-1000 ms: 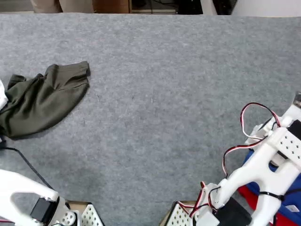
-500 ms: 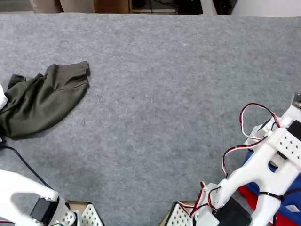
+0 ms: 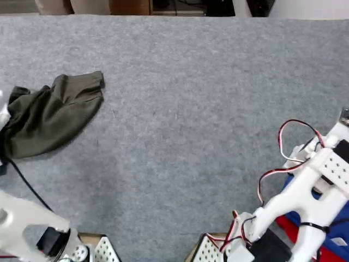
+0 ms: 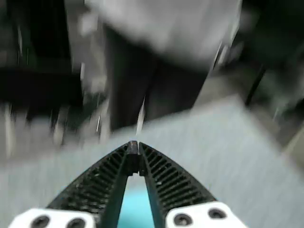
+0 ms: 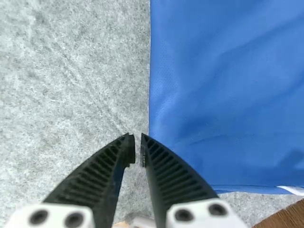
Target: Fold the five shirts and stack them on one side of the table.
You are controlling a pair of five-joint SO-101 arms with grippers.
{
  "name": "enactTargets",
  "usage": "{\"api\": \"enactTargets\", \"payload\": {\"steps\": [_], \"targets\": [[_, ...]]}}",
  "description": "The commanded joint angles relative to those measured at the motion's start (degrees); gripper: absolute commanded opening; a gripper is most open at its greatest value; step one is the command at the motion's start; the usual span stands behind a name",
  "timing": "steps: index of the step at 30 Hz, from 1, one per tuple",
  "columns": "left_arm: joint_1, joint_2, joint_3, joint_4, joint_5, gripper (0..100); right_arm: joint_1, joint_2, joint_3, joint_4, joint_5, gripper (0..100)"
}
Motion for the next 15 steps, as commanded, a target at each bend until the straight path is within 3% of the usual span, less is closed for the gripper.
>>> {"api": "enactTargets", "payload": {"steps": [1, 7, 10, 13, 15], "targets": [[0.53, -12.35, -2.11, -4.22, 2.81, 2, -0.66, -2.15, -0.04, -0.35, -0.53, 4.4], [1.67, -17.1, -2.02, -2.46, 3.08, 2, -0.84, -2.15, -0.04, -0.35, -0.53, 4.4], [1.76, -14.2, -2.02, 5.36, 1.23, 2, -0.75, -2.15, -0.04, -0.35, -0.53, 4.4], [2.29, -8.31, -2.02, 15.3, -5.27, 2, -0.84, -2.15, -0.04, -0.44, -0.53, 4.4], [3.52, -2.24, -1.14, 17.67, -8.62, 2, -1.01, -1.98, -0.04, -0.53, -0.53, 4.4]]}}
